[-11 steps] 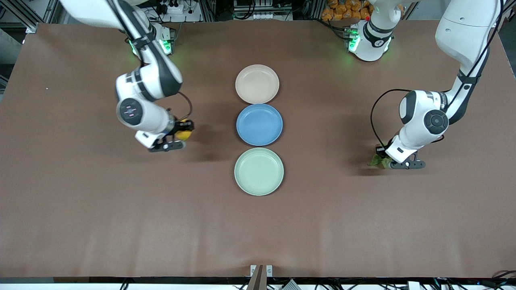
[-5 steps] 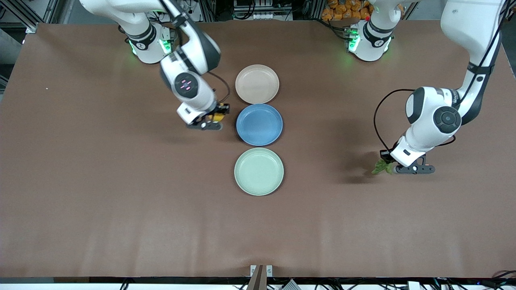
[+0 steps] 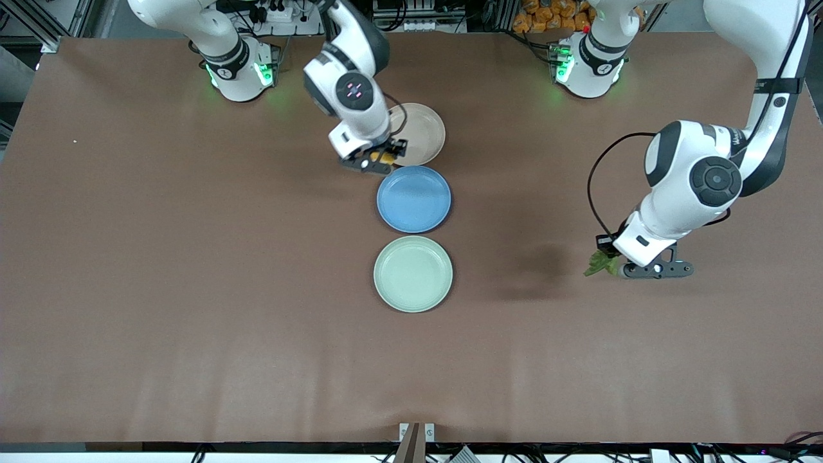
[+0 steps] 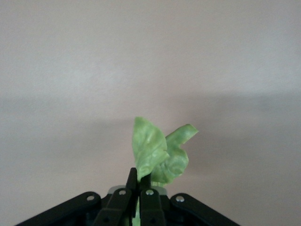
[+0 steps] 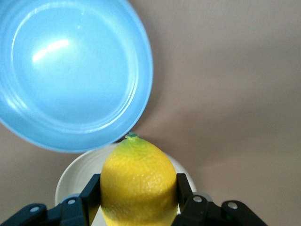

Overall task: Place lemon and lettuce in plates
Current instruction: 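Carry the lemon with the right gripper over the cream plate, then release the lemon onto the cream plate while the left gripper carries lettuce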

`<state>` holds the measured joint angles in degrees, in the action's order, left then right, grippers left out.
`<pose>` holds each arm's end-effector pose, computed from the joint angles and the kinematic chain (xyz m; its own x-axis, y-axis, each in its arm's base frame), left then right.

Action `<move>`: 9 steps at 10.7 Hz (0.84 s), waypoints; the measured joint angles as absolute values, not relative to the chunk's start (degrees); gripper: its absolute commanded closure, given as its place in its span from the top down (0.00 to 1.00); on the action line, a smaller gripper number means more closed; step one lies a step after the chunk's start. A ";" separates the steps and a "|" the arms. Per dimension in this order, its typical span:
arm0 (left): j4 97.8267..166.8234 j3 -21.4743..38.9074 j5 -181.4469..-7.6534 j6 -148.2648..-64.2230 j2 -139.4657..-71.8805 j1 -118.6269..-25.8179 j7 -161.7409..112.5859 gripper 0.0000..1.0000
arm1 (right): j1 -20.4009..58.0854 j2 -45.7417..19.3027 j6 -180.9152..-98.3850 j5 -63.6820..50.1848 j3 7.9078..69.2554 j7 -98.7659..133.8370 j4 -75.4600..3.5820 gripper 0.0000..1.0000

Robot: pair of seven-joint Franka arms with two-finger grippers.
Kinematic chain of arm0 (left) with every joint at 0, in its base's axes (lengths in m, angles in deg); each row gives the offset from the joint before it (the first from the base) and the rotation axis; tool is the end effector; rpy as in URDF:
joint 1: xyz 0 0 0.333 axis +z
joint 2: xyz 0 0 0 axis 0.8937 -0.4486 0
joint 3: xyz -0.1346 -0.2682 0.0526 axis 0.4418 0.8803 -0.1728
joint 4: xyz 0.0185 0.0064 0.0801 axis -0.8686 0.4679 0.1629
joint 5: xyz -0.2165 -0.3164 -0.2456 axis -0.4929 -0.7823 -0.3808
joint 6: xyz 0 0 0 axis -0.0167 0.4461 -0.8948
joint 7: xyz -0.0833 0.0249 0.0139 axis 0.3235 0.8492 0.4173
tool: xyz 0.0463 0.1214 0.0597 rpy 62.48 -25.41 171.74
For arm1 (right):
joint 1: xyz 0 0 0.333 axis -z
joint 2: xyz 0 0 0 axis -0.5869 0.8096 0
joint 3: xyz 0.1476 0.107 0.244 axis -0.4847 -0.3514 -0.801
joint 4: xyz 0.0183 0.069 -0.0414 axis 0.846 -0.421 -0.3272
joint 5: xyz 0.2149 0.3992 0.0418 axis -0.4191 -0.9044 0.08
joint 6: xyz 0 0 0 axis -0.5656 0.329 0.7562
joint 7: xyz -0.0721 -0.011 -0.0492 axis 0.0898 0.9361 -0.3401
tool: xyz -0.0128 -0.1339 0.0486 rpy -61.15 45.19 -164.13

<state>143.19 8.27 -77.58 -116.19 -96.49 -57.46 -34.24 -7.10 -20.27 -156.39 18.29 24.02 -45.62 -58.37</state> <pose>0.6503 -0.1263 0.2651 0.9997 0.0031 0.0222 0.0036 -0.9998 -0.0207 0.3599 0.4839 0.1783 0.9454 -0.2464 -0.2135 -0.2530 -0.9675 -0.0033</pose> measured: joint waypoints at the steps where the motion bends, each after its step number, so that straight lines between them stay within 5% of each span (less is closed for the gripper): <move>1: 141.97 9.69 -77.58 -115.84 -96.50 -57.48 -35.52 0.00 | -9.59 -19.64 -158.26 18.20 24.03 -49.75 -58.42 0.00; 3: 140.15 13.29 -77.58 -115.68 -96.67 -57.69 -40.12 0.00 | -12.96 -18.04 -160.87 18.18 24.05 -54.61 -58.49 0.02; 4: 139.10 14.79 -77.58 -115.67 -97.03 -58.84 -43.92 0.00 | -13.56 -17.39 -161.21 18.14 24.08 -56.16 -58.50 0.14; 5: 137.55 15.38 -77.58 -115.67 -97.78 -61.24 -48.31 0.00 | -14.15 -16.80 -161.30 18.12 24.08 -58.21 -58.51 0.45; 6: 135.70 15.58 -77.56 -115.67 -98.95 -64.00 -52.62 0.00 | -14.97 -16.37 -161.32 18.12 24.09 -60.20 -58.52 0.99; 9: 130.66 15.59 -77.51 -115.82 -103.81 -70.73 -64.57 0.00 | -16.89 -15.71 -161.31 18.09 24.09 -66.13 -58.54 1.00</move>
